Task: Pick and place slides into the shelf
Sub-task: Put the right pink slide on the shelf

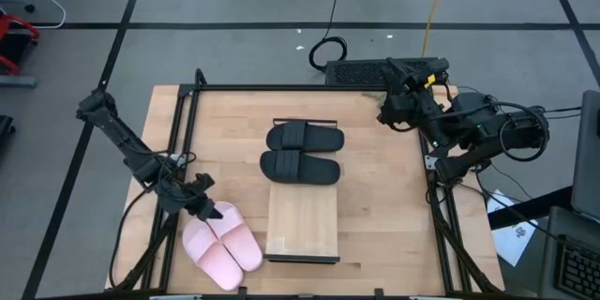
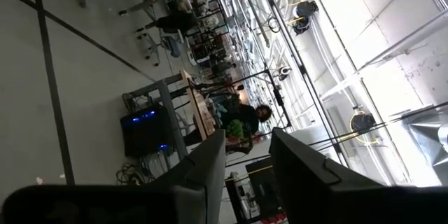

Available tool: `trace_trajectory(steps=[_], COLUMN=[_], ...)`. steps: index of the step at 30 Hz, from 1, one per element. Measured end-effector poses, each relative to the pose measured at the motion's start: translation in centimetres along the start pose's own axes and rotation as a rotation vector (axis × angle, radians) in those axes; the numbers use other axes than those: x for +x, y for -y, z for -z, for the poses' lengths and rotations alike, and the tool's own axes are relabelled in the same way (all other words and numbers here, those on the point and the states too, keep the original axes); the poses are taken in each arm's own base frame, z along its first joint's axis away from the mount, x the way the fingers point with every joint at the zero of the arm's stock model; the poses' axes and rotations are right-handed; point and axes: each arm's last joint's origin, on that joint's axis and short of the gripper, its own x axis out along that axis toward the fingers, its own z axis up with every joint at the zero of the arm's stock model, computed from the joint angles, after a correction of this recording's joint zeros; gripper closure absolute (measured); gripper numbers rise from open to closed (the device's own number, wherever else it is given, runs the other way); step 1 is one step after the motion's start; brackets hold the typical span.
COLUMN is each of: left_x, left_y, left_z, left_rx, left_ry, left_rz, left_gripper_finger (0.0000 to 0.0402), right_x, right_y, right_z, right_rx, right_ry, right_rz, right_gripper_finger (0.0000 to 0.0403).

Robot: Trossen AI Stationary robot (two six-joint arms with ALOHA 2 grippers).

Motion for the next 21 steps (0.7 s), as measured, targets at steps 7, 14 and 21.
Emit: trace_trajectory(steps=[7, 14, 21], left_x=[0.00, -0.01, -0.01], left_y=[-0.23, -0.20, -0.25], left_z=[-0.06, -0.25, -0.27], left_rx=[0.000, 0.025, 0.019], left_ry=[0.014, 0.079, 0.086], left_rz=[-0.023, -0.014, -0.019], left_gripper_finger=[0.0369, 0.0369, 0.0369], right_x=[0.00, 0.00, 0.00], right_y=[0.00, 0.00, 0.00], right_z=[0.00, 0.00, 0.00], right_rx=[0.000, 0.000, 0.000], right_ry=[0.000, 0.000, 0.000], right_rz=[0.000, 0.000, 0.000], right_gripper_finger=[0.0296, 0.0296, 0.0296])
